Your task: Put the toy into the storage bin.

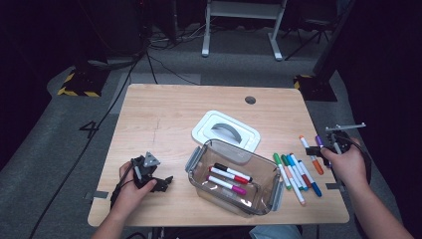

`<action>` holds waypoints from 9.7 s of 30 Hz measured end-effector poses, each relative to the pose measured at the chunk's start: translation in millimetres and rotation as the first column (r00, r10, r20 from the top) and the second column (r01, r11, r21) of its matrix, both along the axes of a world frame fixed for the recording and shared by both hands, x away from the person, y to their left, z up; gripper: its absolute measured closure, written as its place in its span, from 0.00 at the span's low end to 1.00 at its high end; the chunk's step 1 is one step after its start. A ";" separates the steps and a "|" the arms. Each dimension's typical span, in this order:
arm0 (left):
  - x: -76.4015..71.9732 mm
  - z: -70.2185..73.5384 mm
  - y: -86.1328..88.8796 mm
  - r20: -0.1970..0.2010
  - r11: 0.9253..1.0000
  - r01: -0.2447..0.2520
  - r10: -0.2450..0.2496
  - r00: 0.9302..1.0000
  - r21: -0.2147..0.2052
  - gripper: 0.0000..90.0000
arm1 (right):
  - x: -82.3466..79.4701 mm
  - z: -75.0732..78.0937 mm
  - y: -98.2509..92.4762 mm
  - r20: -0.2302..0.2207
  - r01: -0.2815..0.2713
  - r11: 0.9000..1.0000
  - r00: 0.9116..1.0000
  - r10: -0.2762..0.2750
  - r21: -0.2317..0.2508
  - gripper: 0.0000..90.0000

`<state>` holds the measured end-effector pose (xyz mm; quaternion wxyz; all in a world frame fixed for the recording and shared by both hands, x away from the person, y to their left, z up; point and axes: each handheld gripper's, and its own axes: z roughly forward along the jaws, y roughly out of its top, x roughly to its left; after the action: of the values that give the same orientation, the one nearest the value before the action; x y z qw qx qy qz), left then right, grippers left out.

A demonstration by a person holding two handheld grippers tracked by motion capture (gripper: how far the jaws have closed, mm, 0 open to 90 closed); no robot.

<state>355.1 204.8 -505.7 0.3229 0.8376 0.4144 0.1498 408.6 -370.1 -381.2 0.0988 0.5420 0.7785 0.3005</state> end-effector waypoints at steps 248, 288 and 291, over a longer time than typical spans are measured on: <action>2.6 -0.2 -3.4 0.000 1.000 -0.017 0.017 1.000 0.002 0.00 | -45.1 5.9 251.0 -0.212 -0.680 0.723 0.694 0.688 0.119 0.86; 2.7 0.1 -3.1 -0.003 1.000 -0.014 0.014 1.000 0.006 0.00 | -29.4 -33.8 260.5 -0.175 -0.706 0.706 0.690 0.702 0.048 0.64; 2.6 0.1 -3.1 -0.002 1.000 -0.015 0.015 1.000 0.007 0.00 | -28.9 -18.9 251.7 -0.116 -0.693 0.721 0.714 0.690 0.025 0.64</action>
<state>357.7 201.6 -505.6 0.3185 0.8357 0.4206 0.1524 379.7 -118.4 -400.1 -0.0608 0.2275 0.9321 0.2753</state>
